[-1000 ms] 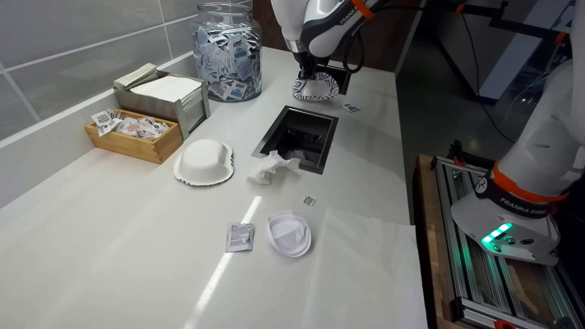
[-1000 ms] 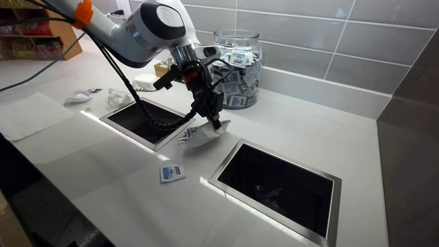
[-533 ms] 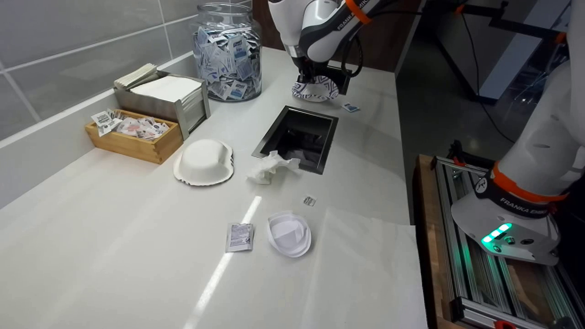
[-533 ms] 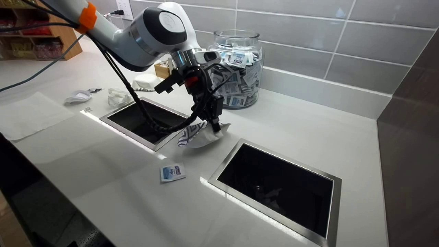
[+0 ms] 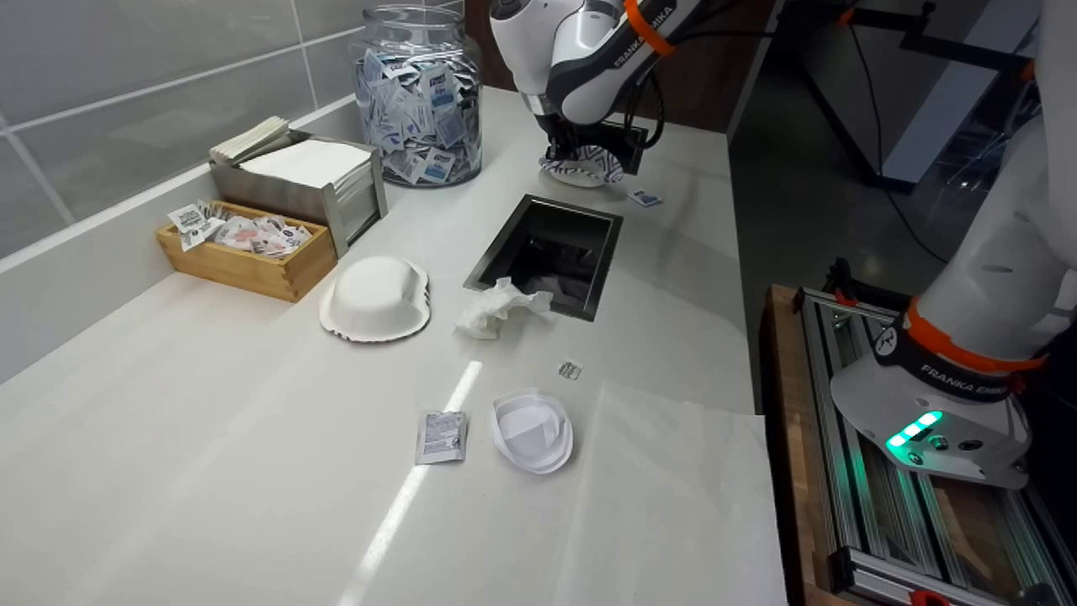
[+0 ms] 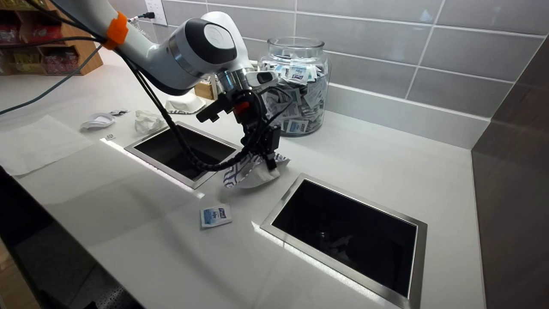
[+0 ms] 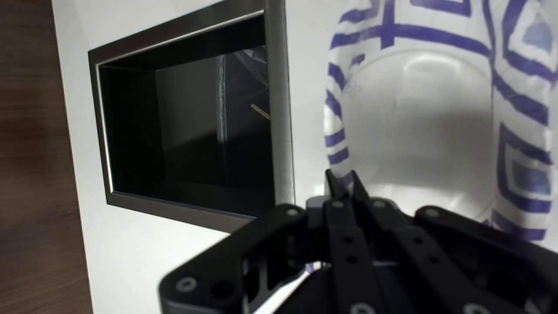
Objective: Pick up the paper bowl, press the paper bowl on the kitchen counter three times and put it into the left bin
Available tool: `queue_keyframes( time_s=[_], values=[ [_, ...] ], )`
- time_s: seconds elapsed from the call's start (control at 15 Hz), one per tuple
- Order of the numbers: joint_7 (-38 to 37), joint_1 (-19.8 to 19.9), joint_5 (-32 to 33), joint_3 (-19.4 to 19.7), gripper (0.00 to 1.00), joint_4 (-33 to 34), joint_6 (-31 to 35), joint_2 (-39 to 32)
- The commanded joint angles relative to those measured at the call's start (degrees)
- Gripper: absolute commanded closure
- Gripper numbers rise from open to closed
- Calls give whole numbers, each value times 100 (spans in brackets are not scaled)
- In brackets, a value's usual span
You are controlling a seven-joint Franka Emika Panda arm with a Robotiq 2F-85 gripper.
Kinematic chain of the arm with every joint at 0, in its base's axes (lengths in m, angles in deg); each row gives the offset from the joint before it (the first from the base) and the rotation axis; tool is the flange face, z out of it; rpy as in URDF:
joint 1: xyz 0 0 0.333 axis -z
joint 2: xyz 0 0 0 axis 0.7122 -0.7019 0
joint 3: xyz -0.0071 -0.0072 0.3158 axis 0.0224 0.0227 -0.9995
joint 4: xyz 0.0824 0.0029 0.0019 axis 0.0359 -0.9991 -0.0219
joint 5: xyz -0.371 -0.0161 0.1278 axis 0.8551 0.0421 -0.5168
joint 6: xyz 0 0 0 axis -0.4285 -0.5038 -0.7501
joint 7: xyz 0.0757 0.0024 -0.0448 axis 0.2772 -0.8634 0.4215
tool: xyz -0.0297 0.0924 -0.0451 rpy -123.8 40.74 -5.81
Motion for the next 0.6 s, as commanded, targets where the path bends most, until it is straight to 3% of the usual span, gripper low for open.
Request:
queue_keyframes(
  time_s=[0.0, 0.33, 0.53],
  values=[
    [-98, 44, 2, -20, 99, 87, 146, -191],
    [-5, 72, -77, -40, 99, -235, 215, 350],
    [296, 276, -621, -173, 99, -611, 346, 975]
  ],
)
